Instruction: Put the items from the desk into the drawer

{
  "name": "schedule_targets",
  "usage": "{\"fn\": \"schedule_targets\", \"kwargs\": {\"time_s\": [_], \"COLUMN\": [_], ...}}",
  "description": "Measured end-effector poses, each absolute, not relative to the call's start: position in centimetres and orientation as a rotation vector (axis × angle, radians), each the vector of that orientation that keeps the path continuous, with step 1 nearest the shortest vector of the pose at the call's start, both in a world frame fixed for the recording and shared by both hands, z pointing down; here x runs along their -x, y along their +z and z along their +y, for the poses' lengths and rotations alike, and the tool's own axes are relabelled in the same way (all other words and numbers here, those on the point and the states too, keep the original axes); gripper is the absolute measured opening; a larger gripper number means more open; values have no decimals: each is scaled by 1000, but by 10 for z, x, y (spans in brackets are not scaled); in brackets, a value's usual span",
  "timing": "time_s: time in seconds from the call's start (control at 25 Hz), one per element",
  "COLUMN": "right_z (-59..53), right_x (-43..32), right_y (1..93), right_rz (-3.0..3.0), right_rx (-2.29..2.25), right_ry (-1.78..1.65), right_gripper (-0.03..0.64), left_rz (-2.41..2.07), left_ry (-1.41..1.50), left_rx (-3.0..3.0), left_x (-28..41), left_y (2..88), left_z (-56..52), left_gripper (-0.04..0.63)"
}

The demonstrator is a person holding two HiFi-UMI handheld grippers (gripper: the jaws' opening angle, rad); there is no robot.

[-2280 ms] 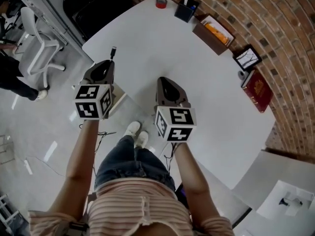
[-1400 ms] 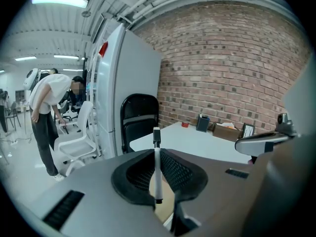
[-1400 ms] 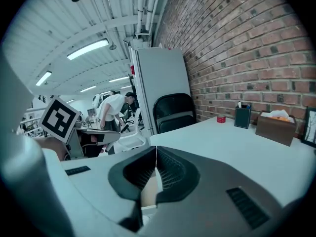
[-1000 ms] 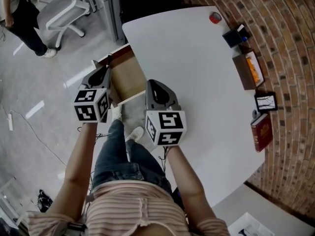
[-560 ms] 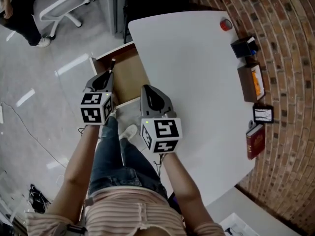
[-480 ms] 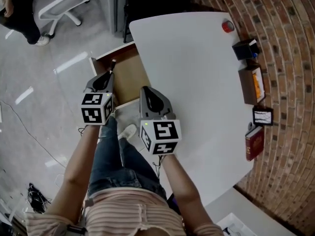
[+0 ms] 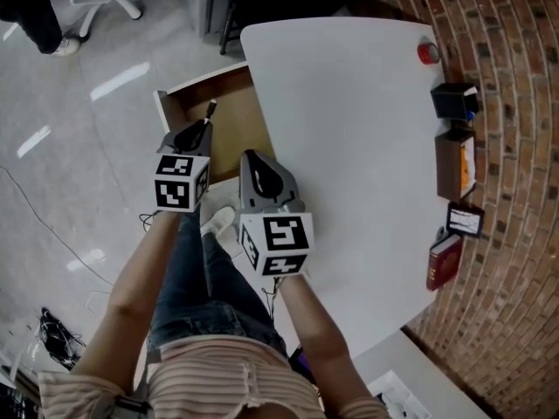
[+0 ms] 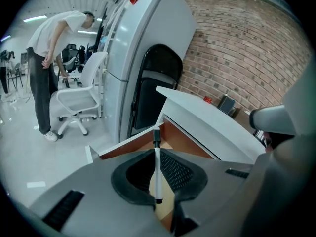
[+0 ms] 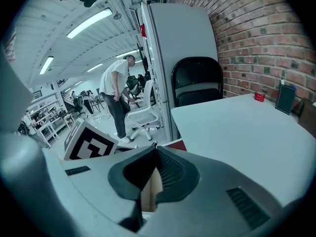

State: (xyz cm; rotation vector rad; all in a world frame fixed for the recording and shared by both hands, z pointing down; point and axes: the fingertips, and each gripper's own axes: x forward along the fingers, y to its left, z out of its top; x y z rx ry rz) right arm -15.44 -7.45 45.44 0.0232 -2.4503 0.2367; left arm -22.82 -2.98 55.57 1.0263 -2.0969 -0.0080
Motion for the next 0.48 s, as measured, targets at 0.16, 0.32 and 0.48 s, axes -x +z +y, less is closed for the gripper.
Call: {"fn": "schedule_targets", "kwargs": {"time_s": [0.16,0.32,0.48], "right_z": [-72,-70,-64], "right_x": [165,175,182], "right_y": [470,482,493], "right_rz": [-2418,-2400,-2380], "right_rx": [-34,-33,-20], "right_ry": [241,240,228], "right_gripper": [17,17,17], "left_rz": [-2072,-2022,-1987], "left_ry": [40,30,3], "left_rx": [-1088,-1086,-1057], "left_x": [230,231,234], "left_y": [577,603,629], "left_z": [-45,-55,-57], "left_gripper": [41,41,41]}}
